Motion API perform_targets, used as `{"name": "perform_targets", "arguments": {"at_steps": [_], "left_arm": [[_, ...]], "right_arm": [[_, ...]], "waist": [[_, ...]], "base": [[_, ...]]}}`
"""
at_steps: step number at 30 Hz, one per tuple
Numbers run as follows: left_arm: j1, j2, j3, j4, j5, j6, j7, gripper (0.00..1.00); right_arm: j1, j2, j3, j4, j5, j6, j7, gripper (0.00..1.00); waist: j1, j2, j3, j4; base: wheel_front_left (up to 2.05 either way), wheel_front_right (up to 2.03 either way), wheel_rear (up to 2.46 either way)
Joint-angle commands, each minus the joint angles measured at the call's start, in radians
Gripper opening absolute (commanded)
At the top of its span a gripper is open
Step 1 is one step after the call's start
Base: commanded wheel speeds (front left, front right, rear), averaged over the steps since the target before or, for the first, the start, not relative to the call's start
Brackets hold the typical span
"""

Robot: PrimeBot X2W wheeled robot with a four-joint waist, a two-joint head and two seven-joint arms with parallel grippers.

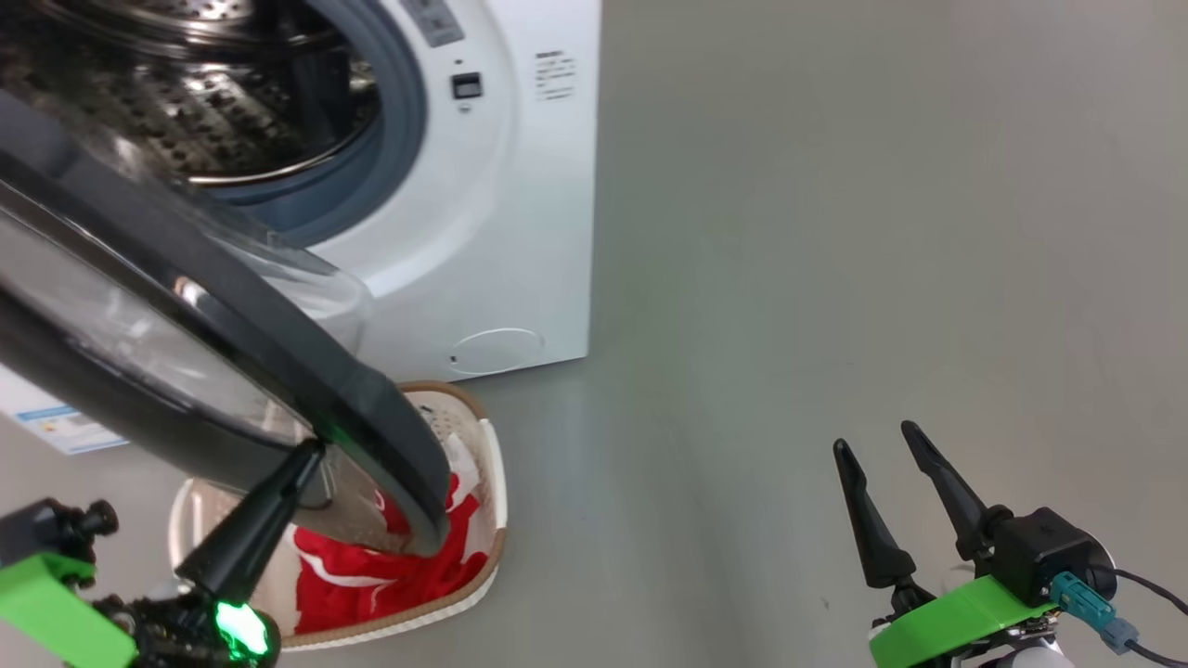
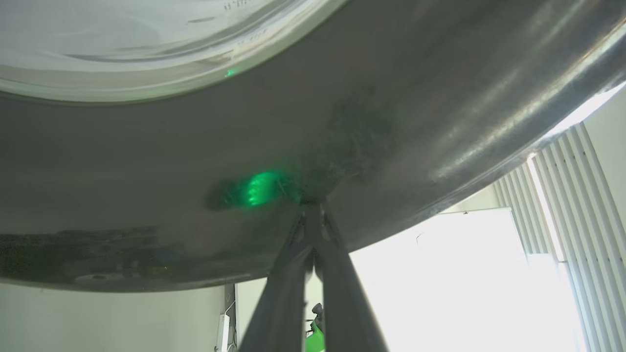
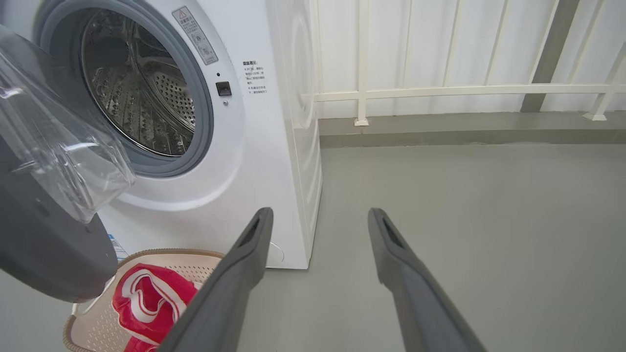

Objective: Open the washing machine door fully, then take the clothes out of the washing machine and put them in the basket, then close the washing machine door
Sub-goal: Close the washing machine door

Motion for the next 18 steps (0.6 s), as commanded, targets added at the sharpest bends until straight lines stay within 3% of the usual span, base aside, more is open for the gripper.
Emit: {"name": "perform_targets", "arguments": {"at_steps": [1, 8, 18], "left_arm": [[-0.049, 0.024, 0.038, -0.017, 0.001, 0.001, 0.002, 0.0], [-0.122, 0.039, 0.05, 0.038, -0.009, 0.003, 0.001, 0.0], [-0.168, 0.046, 0.053, 0.086, -0.005, -0.009, 0.006, 0.0]], "right_arm": [[-0.04, -0.01, 0.025, -0.021, 0.006, 0.003, -0.012, 1.0], [-0.043, -0.01, 0.034, -0.019, 0.012, 0.003, -0.012, 1.0], [-0.041, -0.01, 0.033, -0.022, 0.015, 0.003, -0.012, 1.0]], "waist": [[0.0, 0.0, 0.009, -0.034], [0.0, 0.0, 0.017, -0.071], [0.0, 0.0, 0.017, -0.073]], "base": [[0.0, 0.0, 0.0], [0.0, 0.0, 0.0], [0.0, 0.0, 0.0]]}}
